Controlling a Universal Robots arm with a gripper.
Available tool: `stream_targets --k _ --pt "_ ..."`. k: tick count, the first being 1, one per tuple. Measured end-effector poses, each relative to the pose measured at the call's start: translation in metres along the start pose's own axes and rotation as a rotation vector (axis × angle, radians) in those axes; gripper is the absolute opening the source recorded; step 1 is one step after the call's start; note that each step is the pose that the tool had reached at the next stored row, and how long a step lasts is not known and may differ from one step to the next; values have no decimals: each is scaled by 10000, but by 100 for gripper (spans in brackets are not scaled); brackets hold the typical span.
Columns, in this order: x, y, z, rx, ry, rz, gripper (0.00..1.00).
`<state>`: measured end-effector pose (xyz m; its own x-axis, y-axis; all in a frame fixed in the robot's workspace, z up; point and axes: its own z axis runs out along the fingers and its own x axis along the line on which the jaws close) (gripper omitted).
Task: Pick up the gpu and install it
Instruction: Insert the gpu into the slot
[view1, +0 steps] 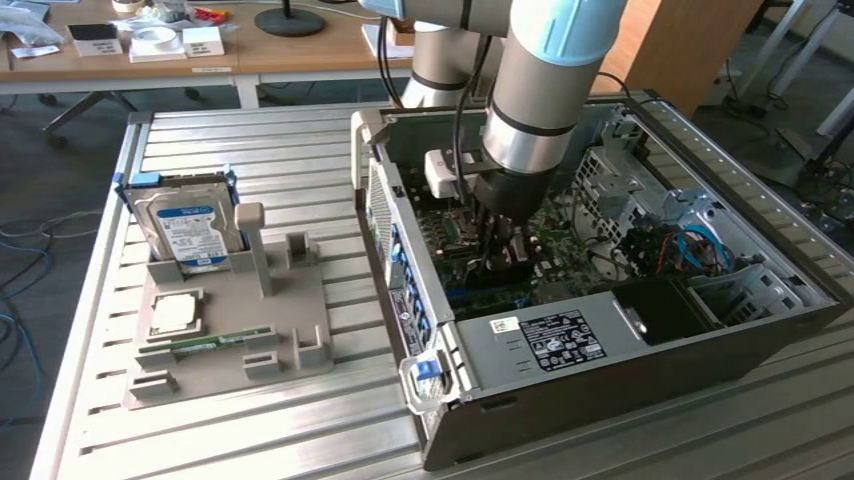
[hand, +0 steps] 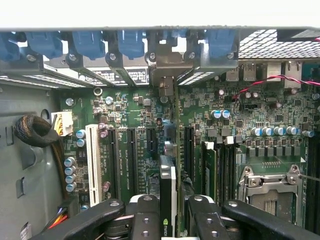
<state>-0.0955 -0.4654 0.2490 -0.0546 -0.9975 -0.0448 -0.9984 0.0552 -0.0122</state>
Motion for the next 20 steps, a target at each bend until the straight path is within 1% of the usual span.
stream_targets --k 2,3,4,5,7,8,10,11,12,14,17,20 --pt "0 0 0 0 0 0 27" --pt "-1 1 1 -7 -6 1 27" --pt "-1 5 6 -1 -18 10 27" --pt "-1 4 4 5 -9 9 27" --pt "0 0 1 1 -1 0 39" --pt "0 0 0 0 -1 0 39" --pt "0 0 0 0 0 0 51" --pt "0 0 0 0 0 0 51" --pt "0 0 0 0 0 0 57" --pt "0 0 -7 -1 4 0 57" --pt "-4 -1 -82 0 1 0 57" --pt "-9 -2 -205 0 1 0 57"
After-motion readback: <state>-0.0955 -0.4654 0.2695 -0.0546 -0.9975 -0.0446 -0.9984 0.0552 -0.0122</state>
